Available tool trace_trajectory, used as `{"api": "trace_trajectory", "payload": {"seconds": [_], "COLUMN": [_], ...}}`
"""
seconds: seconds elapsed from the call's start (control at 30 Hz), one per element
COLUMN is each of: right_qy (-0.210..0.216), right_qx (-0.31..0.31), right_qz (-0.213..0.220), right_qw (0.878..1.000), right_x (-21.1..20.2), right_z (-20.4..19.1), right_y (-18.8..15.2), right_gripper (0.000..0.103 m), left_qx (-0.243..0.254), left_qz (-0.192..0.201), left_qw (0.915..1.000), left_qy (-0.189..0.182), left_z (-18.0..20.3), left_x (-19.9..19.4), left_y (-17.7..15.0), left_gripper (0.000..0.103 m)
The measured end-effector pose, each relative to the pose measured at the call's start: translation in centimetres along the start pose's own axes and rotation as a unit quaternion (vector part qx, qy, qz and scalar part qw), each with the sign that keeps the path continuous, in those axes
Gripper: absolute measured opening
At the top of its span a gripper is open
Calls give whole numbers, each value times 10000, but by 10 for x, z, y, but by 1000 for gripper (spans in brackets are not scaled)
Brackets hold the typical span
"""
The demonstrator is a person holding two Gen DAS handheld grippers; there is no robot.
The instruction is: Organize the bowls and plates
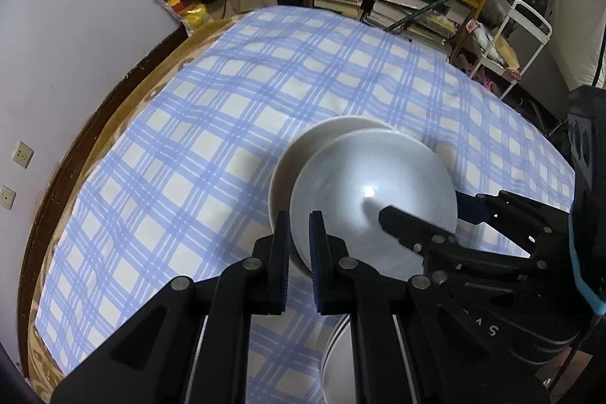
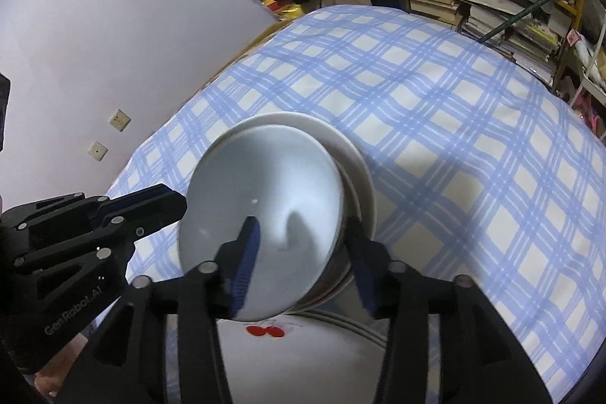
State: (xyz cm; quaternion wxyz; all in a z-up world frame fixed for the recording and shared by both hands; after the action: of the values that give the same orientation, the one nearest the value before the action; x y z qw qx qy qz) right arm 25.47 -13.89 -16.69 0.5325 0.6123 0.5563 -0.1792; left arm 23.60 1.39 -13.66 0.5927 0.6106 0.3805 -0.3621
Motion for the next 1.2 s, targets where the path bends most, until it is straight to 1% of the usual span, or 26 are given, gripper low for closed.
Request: {"api": "trace_trajectory", "payload": {"seconds": [0.03, 0.13, 0.2, 0.23, 0.33, 0.4, 0.57, 0.63, 0.77, 0.83, 0.87, 0.9, 0.97, 1.0, 1.03, 1.2], "right_qy": [-22, 20, -10, -14, -23, -140, -283, -242, -190, -40, -34, -77, -93, -72, -45, 75], "right_qx": [-11, 50, 111, 142, 355, 487, 746, 862, 981, 960, 930, 888, 827, 822, 829, 958], "right_qz": [14, 114, 143, 190, 305, 317, 384, 427, 303, 190, 98, 68, 19, -38, -107, -135], "right_qw": [10000, 9999, 9998, 9997, 9989, 9982, 9961, 9951, 9945, 9952, 9956, 9960, 9965, 9966, 9965, 9953], "right_x": [-3, -13, -17, -19, -25, -27, -36, -40, -39, -34, -29, -25, -19, -16, -11, -5], "right_z": [0, 1, 4, 5, 16, 24, 45, 53, 63, 62, 61, 60, 59, 59, 59, 62], "right_y": [0, 2, 3, 3, 4, 5, 4, 3, 1, -1, -3, -5, -7, -9, -11, -16], "right_gripper": [68, 74, 85, 86, 87, 87, 86, 86, 86, 86, 86, 85, 79, 72, 68, 68], "left_qx": [3, -41, -85, -108, -200, -263, -406, -445, -495, -498, -494, -496, -493, -495, -492, -445], "left_qz": [28, 89, 109, 104, 74, 35, -64, -77, -124, -118, -120, -123, -156, -169, -184, -229], "left_qw": [10000, 9999, 9998, 9998, 9996, 9994, 9991, 9989, 9986, 9985, 9985, 9984, 9984, 9984, 9984, 9986], "left_qy": [15, 97, 137, 141, 205, 232, 119, 91, -163, -208, -223, -240, -238, -229, -223, -181], "left_z": [0, -2, -5, -7, -15, -20, -33, -36, -38, -37, -36, -36, -34, -34, -33, -32], "left_x": [-2, -5, -6, -6, -3, -1, 6, 8, 12, 14, 14, 15, 18, 19, 19, 23], "left_y": [0, 1, 2, 3, 3, 3, 5, 6, 8, 8, 9, 9, 8, 8, 8, 7], "left_gripper": [10, 11, 13, 14, 15, 15, 17, 18, 20, 21, 21, 22, 22, 22, 22, 22]}}
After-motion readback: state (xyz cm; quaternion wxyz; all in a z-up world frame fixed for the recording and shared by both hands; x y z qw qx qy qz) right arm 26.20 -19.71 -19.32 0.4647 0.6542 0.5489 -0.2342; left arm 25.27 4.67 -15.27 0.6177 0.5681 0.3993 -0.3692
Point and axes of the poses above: each gripper's, at about its wrist camera, not at the fingertips, and x roughly the way its jaws point, z to its right, y to its top, the point moved 2 cm from there along x, roughly the way its jaws point, and after that the axes turned 4 degrees about y, right-handed, at the moved point
